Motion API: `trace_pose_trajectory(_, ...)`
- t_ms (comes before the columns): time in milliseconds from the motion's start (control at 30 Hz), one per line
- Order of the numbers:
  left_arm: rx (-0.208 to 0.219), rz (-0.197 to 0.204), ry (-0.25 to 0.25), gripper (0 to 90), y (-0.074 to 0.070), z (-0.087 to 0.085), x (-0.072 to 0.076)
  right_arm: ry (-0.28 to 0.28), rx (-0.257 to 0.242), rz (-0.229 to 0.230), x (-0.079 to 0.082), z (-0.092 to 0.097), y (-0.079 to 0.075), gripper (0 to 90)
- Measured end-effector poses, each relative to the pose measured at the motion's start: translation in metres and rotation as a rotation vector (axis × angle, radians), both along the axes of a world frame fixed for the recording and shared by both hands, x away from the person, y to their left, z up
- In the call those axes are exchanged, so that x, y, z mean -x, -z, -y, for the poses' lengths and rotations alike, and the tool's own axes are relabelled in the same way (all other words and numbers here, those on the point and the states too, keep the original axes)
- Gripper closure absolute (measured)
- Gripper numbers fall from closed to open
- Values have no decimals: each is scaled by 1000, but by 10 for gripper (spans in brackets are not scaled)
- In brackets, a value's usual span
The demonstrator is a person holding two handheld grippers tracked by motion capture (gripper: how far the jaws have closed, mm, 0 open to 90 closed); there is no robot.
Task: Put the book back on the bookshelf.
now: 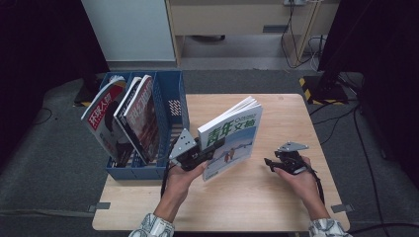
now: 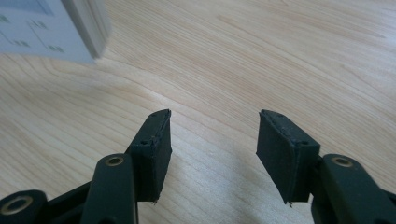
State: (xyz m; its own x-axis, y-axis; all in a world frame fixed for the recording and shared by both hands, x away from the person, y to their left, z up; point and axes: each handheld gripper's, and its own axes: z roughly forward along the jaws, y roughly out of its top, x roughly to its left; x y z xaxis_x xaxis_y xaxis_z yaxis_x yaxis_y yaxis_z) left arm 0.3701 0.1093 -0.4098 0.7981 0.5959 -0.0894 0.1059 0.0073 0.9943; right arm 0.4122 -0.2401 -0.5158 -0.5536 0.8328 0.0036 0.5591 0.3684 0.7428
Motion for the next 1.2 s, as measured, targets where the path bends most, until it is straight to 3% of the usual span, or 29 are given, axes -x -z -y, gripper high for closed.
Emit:
trace_pose_trajectory(700, 32, 6, -58, 738, -14, -25, 4, 57, 9, -61, -4, 7, 14, 354)
trace_pose_trajectory(967, 69, 8, -81, 738, -24, -39, 9, 50, 7, -17, -2, 5, 20, 255)
trace_pose_trajectory(1200, 70, 19, -90, 738, -30, -46, 15, 69, -6, -6, -2, 6, 22, 251)
